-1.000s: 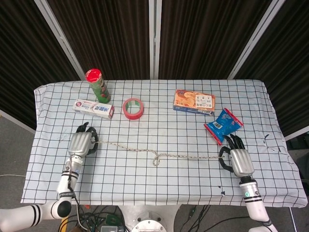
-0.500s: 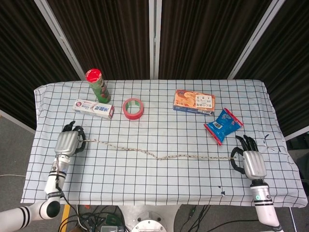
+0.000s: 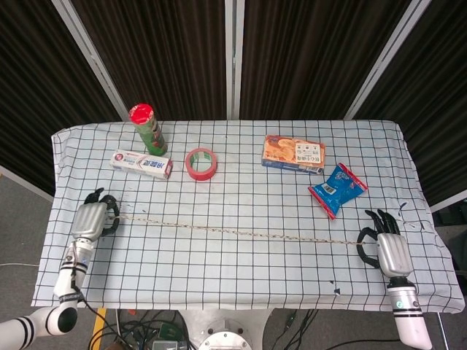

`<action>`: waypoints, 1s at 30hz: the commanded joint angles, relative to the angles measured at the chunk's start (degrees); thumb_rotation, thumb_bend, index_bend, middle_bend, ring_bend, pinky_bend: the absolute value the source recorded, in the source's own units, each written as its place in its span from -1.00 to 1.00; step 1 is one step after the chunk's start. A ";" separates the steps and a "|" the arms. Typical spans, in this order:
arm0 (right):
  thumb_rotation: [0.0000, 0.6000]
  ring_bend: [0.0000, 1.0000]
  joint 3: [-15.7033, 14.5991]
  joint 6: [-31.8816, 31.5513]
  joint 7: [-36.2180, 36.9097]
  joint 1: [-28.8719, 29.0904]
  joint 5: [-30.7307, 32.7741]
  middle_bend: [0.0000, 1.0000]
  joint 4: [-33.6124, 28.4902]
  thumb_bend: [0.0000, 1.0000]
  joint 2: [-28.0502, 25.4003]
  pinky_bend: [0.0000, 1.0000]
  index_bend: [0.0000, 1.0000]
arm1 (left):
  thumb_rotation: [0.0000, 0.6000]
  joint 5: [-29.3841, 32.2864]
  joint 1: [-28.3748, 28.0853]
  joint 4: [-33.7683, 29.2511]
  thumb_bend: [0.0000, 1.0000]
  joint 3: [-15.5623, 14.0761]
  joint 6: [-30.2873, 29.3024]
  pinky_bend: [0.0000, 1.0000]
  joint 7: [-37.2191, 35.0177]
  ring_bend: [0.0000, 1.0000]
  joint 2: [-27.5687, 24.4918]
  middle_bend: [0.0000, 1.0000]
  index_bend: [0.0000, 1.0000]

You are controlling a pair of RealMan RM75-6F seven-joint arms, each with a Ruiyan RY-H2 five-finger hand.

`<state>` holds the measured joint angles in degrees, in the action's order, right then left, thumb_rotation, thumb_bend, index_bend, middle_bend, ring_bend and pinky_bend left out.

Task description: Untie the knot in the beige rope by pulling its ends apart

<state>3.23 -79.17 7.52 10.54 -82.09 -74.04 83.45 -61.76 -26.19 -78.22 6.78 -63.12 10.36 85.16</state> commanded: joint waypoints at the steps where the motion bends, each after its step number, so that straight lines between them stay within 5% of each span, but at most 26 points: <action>1: 1.00 -1.00 -0.17 0.30 0.49 -0.33 0.12 -0.75 0.74 -0.28 0.33 -1.00 0.35 | 1.00 -0.72 0.20 0.42 -0.05 -0.22 0.28 -0.78 -0.49 -0.94 0.07 -0.48 0.24; 30: 1.00 -1.00 0.47 3.49 2.75 -0.16 0.61 -0.75 7.73 -0.28 4.26 -1.00 0.35 | 1.00 -2.88 0.73 5.03 -0.05 -0.94 3.35 -0.78 -1.02 -0.94 2.83 -0.48 0.23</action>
<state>3.69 -75.75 10.25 10.37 -81.53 -66.36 87.65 -64.63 -25.45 -73.21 5.85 -59.79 9.34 87.98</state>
